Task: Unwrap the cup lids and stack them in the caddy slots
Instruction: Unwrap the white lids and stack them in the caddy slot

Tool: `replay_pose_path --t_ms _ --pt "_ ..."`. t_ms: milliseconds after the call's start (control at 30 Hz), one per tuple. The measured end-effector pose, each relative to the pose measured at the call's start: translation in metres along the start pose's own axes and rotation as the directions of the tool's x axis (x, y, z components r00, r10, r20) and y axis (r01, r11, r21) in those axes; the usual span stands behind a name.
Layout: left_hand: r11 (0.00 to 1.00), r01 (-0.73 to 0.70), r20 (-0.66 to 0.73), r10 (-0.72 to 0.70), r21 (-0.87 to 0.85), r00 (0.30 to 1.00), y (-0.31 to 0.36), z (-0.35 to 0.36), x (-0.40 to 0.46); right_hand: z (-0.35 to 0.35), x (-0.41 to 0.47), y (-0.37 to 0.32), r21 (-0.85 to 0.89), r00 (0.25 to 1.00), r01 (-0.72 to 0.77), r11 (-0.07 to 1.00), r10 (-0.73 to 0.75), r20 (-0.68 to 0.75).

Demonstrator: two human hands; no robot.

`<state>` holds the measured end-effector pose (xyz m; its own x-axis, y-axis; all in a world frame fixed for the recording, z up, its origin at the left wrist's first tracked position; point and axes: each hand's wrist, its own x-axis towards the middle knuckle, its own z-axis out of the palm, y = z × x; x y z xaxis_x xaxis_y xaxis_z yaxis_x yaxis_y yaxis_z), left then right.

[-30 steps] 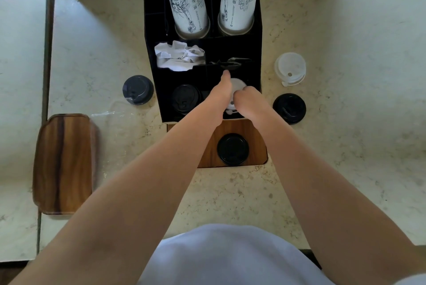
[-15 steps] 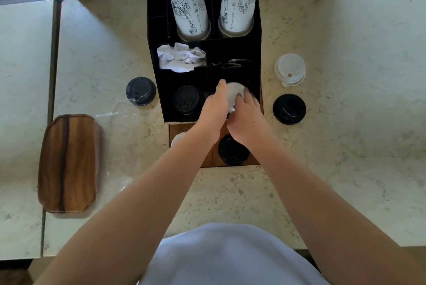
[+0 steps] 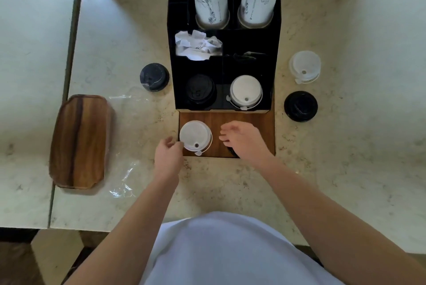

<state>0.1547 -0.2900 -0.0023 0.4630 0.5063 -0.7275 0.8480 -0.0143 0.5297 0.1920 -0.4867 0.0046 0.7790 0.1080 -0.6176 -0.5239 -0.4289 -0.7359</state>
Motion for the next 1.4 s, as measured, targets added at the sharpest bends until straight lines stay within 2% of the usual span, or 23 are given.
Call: replay_pose_path --t_ms 67,133,333,567,700,833,933,1000,1200,1300,1400 --pt "0.986 0.116 0.006 -0.116 -0.121 0.993 0.007 0.002 0.006 0.019 0.009 -0.002 -0.011 0.995 -0.071 0.997 0.072 0.066" --pt "0.975 0.156 0.014 -0.156 -0.159 0.988 0.015 0.004 0.009 0.033 0.015 -0.007 -0.050 0.994 -0.088 0.995 0.091 0.059" --pt "0.998 0.031 0.049 -0.029 -0.049 0.998 0.022 0.016 0.003 0.050 0.017 -0.018 -0.009 0.991 -0.119 0.993 0.120 0.057" --pt "0.996 -0.044 0.068 0.049 -0.078 0.996 0.020 0.028 -0.009 0.051 0.011 -0.007 0.165 0.985 -0.153 0.974 0.163 -0.048" --pt "0.994 -0.064 0.039 0.067 -0.094 0.997 0.018 0.031 -0.010 0.053 0.005 -0.008 0.148 0.981 -0.160 0.976 0.173 -0.083" --pt "0.975 0.071 -0.077 -0.089 -0.210 0.993 0.018 0.020 -0.004 0.053 0.006 -0.008 0.104 0.983 -0.141 0.984 0.152 -0.106" --pt "0.935 0.240 0.039 -0.238 -0.261 0.970 0.013 0.011 -0.003 0.049 0.007 -0.006 0.007 0.989 -0.139 0.990 0.140 -0.048" --pt "0.925 0.283 0.108 -0.263 -0.254 0.959 0.009 0.012 -0.003 0.049 0.009 -0.006 -0.029 0.990 -0.140 0.990 0.140 -0.004" --pt "0.955 0.234 0.100 -0.218 -0.185 0.971 0.011 0.017 0.000 0.051 0.016 -0.016 -0.239 0.981 -0.178 0.955 0.191 0.035" --pt "0.971 0.179 0.073 -0.170 -0.158 0.983 0.007 0.014 0.001 0.048 0.019 -0.013 -0.205 0.983 -0.166 0.964 0.178 0.037" --pt "0.980 0.067 0.078 -0.053 -0.189 0.996 0.009 0.012 -0.003 0.037 0.019 -0.006 -0.104 0.991 -0.124 0.987 0.128 0.030"
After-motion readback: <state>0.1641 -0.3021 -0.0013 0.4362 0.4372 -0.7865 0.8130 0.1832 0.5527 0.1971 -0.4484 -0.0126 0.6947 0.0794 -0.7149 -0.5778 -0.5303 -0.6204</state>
